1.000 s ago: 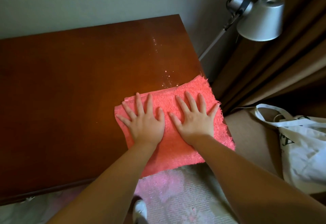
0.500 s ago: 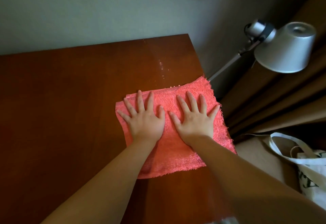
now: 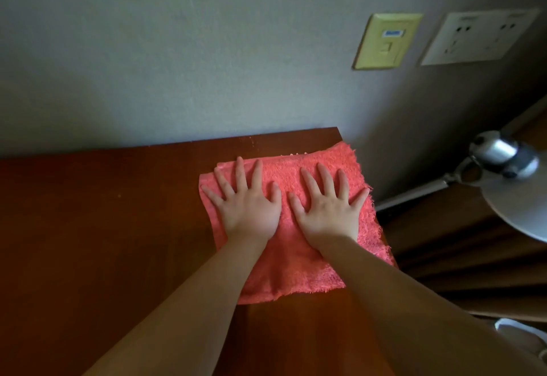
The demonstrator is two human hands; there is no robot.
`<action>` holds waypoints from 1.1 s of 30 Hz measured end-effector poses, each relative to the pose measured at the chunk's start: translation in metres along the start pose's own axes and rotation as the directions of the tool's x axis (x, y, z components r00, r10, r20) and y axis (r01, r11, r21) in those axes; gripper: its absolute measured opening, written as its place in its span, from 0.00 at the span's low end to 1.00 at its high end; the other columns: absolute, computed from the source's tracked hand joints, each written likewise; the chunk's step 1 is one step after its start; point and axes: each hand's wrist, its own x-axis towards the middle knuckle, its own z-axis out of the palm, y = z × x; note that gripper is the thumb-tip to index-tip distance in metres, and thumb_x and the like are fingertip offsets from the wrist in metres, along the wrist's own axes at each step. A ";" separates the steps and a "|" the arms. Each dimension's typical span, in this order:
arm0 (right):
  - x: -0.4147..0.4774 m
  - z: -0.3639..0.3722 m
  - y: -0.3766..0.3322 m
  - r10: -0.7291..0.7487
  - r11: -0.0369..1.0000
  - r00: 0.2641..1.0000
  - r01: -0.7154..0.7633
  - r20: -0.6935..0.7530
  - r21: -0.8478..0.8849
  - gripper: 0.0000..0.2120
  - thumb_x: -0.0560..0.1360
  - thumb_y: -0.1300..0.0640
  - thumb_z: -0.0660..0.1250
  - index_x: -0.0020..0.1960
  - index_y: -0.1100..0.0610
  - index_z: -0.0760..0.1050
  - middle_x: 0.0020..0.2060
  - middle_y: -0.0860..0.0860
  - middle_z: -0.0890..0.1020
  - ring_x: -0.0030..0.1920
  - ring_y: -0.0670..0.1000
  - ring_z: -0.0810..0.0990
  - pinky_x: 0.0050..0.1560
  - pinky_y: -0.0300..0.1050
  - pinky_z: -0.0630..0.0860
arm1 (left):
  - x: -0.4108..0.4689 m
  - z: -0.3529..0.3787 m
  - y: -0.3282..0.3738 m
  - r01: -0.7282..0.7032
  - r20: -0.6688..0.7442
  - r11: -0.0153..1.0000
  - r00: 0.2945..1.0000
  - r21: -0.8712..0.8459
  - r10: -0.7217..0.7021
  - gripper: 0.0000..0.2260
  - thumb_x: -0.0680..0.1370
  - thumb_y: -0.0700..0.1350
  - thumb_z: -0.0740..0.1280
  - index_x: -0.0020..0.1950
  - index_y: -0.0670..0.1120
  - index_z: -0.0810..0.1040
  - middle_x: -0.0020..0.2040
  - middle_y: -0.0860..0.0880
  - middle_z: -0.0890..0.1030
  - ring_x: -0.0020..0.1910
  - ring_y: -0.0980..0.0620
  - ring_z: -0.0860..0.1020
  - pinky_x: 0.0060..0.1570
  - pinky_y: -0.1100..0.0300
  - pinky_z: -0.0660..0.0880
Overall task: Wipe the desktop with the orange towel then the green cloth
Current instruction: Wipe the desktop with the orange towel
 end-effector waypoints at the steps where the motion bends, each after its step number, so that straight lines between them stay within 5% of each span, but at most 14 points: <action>1: 0.012 0.000 -0.003 -0.004 1.000 1.000 0.004 -0.002 -0.005 0.28 0.77 0.34 0.42 0.76 0.38 0.45 0.77 0.44 0.45 0.77 0.55 0.40 0.69 0.72 0.38 | 0.012 -0.001 0.001 0.000 -0.004 1.000 1.000 -0.007 0.000 0.26 0.79 0.61 0.47 0.77 0.59 0.47 0.79 0.51 0.43 0.76 0.38 0.39 0.70 0.34 0.40; 5: 0.059 -0.003 -0.011 -0.028 1.000 0.999 0.028 -0.022 -0.001 0.28 0.77 0.34 0.42 0.76 0.37 0.46 0.77 0.43 0.47 0.77 0.55 0.41 0.69 0.72 0.39 | 0.057 -0.006 0.002 -0.004 -0.031 0.999 1.000 -0.040 0.003 0.26 0.79 0.61 0.49 0.77 0.58 0.51 0.79 0.50 0.47 0.76 0.39 0.42 0.71 0.36 0.40; 9: 0.098 -0.003 -0.018 -0.046 0.999 0.999 0.045 -0.029 -0.016 0.29 0.77 0.33 0.43 0.76 0.38 0.49 0.77 0.44 0.51 0.77 0.54 0.44 0.70 0.70 0.39 | 0.096 -0.006 0.003 0.001 -0.112 1.000 0.994 -0.021 -0.004 0.24 0.78 0.60 0.53 0.71 0.52 0.66 0.72 0.44 0.65 0.74 0.40 0.56 0.73 0.40 0.44; 14: 0.131 -0.005 -0.024 -0.063 0.997 0.994 0.059 -0.088 -0.048 0.26 0.77 0.35 0.47 0.70 0.44 0.65 0.69 0.50 0.68 0.72 0.57 0.58 0.71 0.68 0.45 | 0.121 -0.006 0.007 0.018 -0.152 0.999 0.988 0.030 -0.013 0.23 0.78 0.59 0.52 0.62 0.46 0.76 0.61 0.40 0.76 0.63 0.40 0.69 0.68 0.46 0.58; 20: 0.127 -0.006 -0.012 -0.125 0.992 0.989 0.126 -0.078 0.018 0.26 0.78 0.35 0.47 0.72 0.42 0.62 0.72 0.48 0.65 0.74 0.55 0.56 0.73 0.64 0.41 | 0.110 -0.005 0.002 -0.056 -0.162 0.998 0.985 0.011 0.057 0.23 0.80 0.58 0.50 0.68 0.49 0.71 0.66 0.43 0.72 0.67 0.41 0.66 0.71 0.44 0.53; 26: 0.082 -0.005 0.004 -0.135 0.990 0.990 0.136 -0.049 0.027 0.28 0.77 0.34 0.46 0.76 0.40 0.51 0.77 0.44 0.51 0.77 0.51 0.45 0.74 0.61 0.39 | 0.070 0.000 -0.002 -0.149 -0.065 0.989 0.987 0.008 0.149 0.26 0.80 0.60 0.44 0.77 0.55 0.50 0.79 0.53 0.48 0.77 0.45 0.42 0.73 0.41 0.37; 33: 0.009 -0.004 0.022 -0.093 0.995 0.995 0.093 -0.039 0.020 0.28 0.78 0.34 0.44 0.76 0.39 0.49 0.77 0.43 0.50 0.77 0.51 0.44 0.74 0.62 0.39 | 0.002 0.007 -0.003 -0.214 -0.075 0.977 0.974 -0.014 0.212 0.25 0.80 0.60 0.44 0.77 0.56 0.49 0.78 0.55 0.50 0.77 0.47 0.41 0.74 0.43 0.39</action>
